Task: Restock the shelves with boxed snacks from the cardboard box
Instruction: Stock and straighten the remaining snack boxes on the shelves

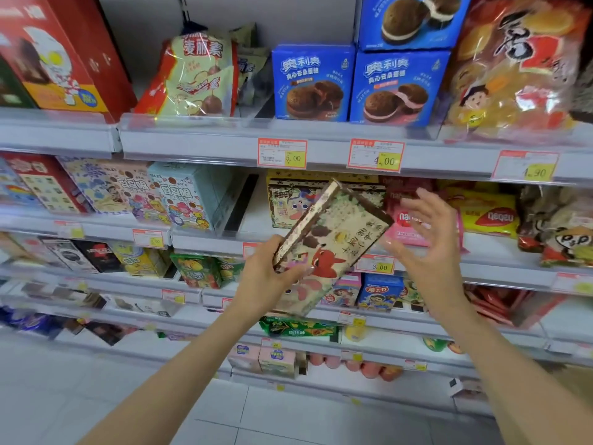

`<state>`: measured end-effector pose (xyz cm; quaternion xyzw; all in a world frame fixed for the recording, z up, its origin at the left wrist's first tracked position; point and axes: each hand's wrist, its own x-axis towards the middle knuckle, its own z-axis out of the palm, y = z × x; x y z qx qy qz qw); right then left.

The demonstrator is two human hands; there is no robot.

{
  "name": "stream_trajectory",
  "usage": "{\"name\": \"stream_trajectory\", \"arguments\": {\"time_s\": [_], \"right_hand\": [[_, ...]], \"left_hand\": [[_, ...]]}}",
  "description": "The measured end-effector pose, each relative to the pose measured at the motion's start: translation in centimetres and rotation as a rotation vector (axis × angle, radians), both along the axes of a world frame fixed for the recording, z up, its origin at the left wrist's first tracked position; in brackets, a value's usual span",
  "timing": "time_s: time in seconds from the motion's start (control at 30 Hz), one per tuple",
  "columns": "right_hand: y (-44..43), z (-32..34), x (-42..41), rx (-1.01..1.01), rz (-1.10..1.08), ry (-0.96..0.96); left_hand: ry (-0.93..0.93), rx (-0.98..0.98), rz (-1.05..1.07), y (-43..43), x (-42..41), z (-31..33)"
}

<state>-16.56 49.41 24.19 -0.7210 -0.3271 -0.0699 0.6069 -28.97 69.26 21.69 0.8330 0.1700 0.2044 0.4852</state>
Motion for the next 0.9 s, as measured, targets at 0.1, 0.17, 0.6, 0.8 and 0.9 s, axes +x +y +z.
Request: {"name": "stream_trajectory", "arguments": {"time_s": [0.1, 0.17, 0.6, 0.8, 0.9], "right_hand": [[0.8, -2.8, -1.0, -0.165, 0.1, 0.519], [1.0, -4.6, -2.7, -0.241, 0.195, 0.706], [1.7, -3.2, -3.8, -0.419, 0.074, 0.199], [3.8, -0.3, -1.7, -0.842, 0.206, -0.203], [5.4, 0.0, -0.1, -0.799, 0.239, -0.246]], "left_hand": [[0.057, -0.314, -0.004, -1.3, -1.1, -1.1], [0.101, -0.465, 0.06, -2.1, -1.4, -1.4], [-0.043, 0.019, 0.091, 4.6, -2.9, -1.8], [0.267, 0.338, -0.124, 7.3, -2.0, -1.1], [0.26, 0.167, -0.071, 8.6, -2.5, -1.8]]}}
